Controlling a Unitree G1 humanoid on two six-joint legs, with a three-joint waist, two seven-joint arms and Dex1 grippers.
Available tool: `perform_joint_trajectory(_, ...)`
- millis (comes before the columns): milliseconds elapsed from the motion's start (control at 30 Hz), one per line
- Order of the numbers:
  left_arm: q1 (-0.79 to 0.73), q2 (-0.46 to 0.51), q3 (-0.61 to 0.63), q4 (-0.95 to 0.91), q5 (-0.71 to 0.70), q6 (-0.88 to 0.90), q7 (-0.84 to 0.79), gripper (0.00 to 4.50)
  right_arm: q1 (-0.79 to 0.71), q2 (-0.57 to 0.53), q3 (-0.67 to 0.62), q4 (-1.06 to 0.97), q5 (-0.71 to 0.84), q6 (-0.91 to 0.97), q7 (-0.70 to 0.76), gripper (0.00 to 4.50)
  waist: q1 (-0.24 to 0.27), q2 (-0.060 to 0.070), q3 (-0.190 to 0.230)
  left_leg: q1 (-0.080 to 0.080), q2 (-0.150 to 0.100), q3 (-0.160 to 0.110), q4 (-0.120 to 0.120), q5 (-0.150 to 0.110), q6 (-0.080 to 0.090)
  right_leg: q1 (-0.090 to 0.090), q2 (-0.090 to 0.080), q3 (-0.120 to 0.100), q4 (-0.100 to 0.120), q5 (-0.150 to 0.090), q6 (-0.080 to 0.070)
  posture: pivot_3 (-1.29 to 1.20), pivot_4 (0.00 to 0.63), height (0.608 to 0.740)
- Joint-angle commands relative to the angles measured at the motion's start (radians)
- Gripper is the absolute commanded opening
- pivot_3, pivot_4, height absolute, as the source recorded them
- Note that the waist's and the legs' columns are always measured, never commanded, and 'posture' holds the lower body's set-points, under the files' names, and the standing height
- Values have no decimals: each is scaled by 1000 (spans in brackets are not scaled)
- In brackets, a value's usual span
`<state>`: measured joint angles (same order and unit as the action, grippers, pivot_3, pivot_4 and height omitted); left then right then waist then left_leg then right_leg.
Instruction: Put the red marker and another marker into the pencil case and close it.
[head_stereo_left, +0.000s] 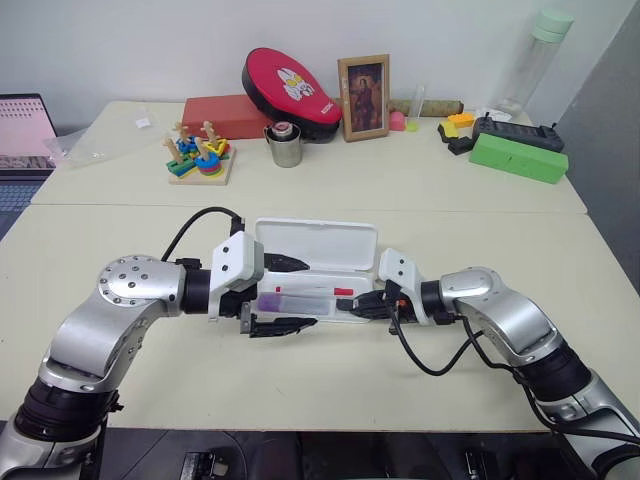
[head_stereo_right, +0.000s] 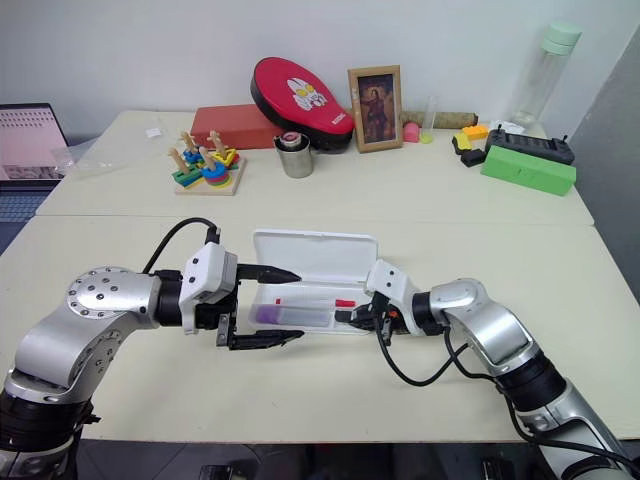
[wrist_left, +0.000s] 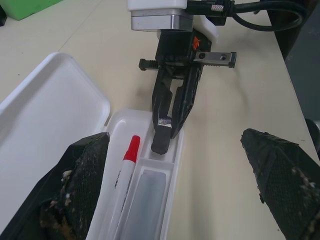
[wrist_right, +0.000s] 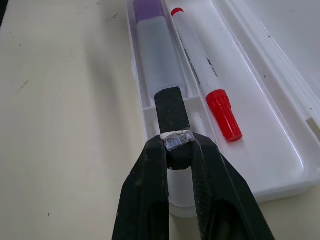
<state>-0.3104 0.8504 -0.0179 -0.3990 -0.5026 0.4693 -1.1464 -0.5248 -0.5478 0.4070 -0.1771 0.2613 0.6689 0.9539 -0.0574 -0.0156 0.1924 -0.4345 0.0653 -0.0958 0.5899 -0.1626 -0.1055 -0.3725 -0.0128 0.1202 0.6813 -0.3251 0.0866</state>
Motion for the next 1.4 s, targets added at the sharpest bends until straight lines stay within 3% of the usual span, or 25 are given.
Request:
perform_joint_trajectory(33, -10, -6, 0, -23, 5, -20, 7, 4500, -8, 7, -23, -15, 0, -13, 1, 1713, 0, 0, 0, 0, 0, 0, 0, 0, 0, 0, 0, 0, 0, 0, 0, 0, 150, 740)
perform_joint_trajectory(233, -5, -12, 2, -24, 8, -19, 18, 4500, -8, 9, -43, -29, 15, -23, 14, 3140, 0, 0, 0, 0, 0, 0, 0, 0, 0, 0, 0, 0, 0, 0, 0, 0, 150, 740)
perform_joint_trajectory(367, 4, -9, 90, -25, -47, 43, 74, 4500, -28, 42, -138, -83, 129, -2, 33, 4174, 0, 0, 0, 0, 0, 0, 0, 0, 0, 0, 0, 0, 0, 1, -1, 0, 150, 740)
perform_joint_trajectory(400, 11, -10, 127, -27, -73, 63, 93, 4500, -47, 61, -175, -86, 166, 8, 27, 4359, 0, 0, 0, 0, 0, 0, 0, 0, 0, 0, 0, 0, 0, 1, -1, 0, 150, 740)
perform_joint_trajectory(500, 42, -17, 233, -44, -144, 123, 149, 4500, -136, 133, -269, -32, 219, 35, -42, 4359, -9, 0, 0, 0, 1, 0, 0, 0, 0, 0, 0, 0, 1, 1, -1, 0, 150, 740)
perform_joint_trajectory(633, 100, -20, 347, -65, -200, 169, 213, 4500, -271, 205, -325, 99, 212, 38, -132, 3652, -16, 0, 0, 0, 1, -1, 0, 0, 0, 0, 1, -1, 1, 2, -3, 0, 150, 740)
perform_joint_trajectory(867, 140, -24, 449, -97, -274, 209, 288, 4500, -479, 290, -266, 460, 35, -9, -285, 1766, -18, 0, 0, 0, 0, -1, 0, 0, 0, 0, 0, -1, 1, 2, -4, 0, 150, 740)
perform_joint_trajectory(1000, 159, -19, 460, -119, -295, 220, 311, 4500, -499, 302, -219, 532, -26, -37, -277, 764, -18, 0, 0, 0, 0, -1, -1, 0, 0, -1, 0, -1, 1, 2, -4, 0, 150, 740)
perform_joint_trajectory(1100, 169, -15, 467, -133, -310, 224, 324, 4500, -462, 282, -165, 467, -33, -34, -198, 116, -20, 0, 0, 0, 0, -1, -2, 0, 0, -1, 0, -1, 1, 2, -4, 0, 150, 740)
perform_joint_trajectory(1400, 173, 14, 490, -135, -367, 230, 305, 4500, -308, 187, -37, 171, -16, -21, 5, 29, -24, -1, 0, 0, 1, -2, -2, 0, 0, -1, 0, -2, 1, 2, -4, 0, 150, 740)
